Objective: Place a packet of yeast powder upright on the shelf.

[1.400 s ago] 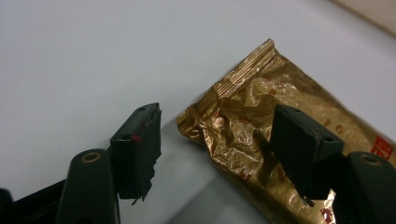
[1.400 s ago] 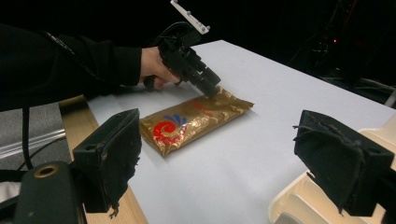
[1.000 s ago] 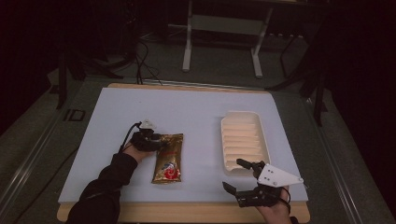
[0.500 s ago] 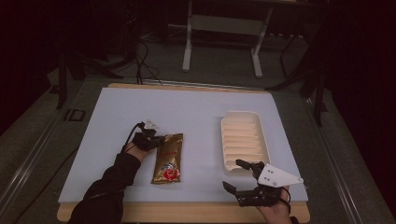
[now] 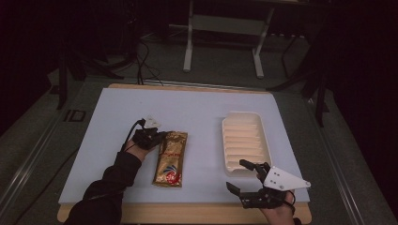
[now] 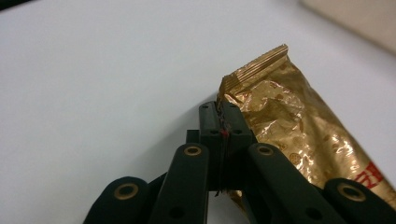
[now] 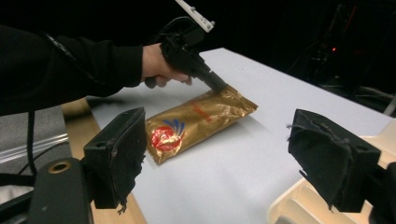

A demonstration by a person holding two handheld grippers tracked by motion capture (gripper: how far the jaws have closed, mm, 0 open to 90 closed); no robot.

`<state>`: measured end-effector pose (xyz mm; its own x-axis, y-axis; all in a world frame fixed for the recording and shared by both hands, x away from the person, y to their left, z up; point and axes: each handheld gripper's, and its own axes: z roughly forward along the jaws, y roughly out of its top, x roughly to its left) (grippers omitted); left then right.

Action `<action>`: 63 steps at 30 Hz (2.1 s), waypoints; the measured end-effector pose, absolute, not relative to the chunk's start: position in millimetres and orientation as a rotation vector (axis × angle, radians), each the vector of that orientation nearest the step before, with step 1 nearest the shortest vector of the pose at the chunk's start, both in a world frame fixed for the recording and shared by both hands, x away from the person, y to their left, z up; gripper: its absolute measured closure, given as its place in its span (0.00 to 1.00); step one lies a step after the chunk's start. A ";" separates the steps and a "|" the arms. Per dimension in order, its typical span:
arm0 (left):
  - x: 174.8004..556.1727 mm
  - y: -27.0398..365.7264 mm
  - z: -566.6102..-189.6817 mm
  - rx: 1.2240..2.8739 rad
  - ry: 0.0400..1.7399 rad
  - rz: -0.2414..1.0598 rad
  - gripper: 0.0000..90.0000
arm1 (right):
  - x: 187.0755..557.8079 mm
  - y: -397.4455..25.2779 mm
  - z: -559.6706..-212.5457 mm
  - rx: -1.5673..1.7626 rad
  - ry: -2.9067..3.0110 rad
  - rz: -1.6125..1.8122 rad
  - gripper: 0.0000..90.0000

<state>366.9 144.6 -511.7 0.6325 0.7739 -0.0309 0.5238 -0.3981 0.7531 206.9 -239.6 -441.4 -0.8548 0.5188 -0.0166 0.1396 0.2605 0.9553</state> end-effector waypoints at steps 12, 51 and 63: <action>348.4 145.3 -476.9 1.999 0.934 0.434 1.00 | 211.1 -243.3 -441.7 0.606 2.222 1.678 0.22; 274.9 140.8 -416.7 1.893 0.702 0.418 1.00 | 214.5 -244.7 -428.8 0.610 2.282 1.692 0.13; 257.3 143.0 -382.1 1.819 0.606 0.399 1.00 | 225.2 -244.3 -411.8 0.554 2.311 1.651 0.14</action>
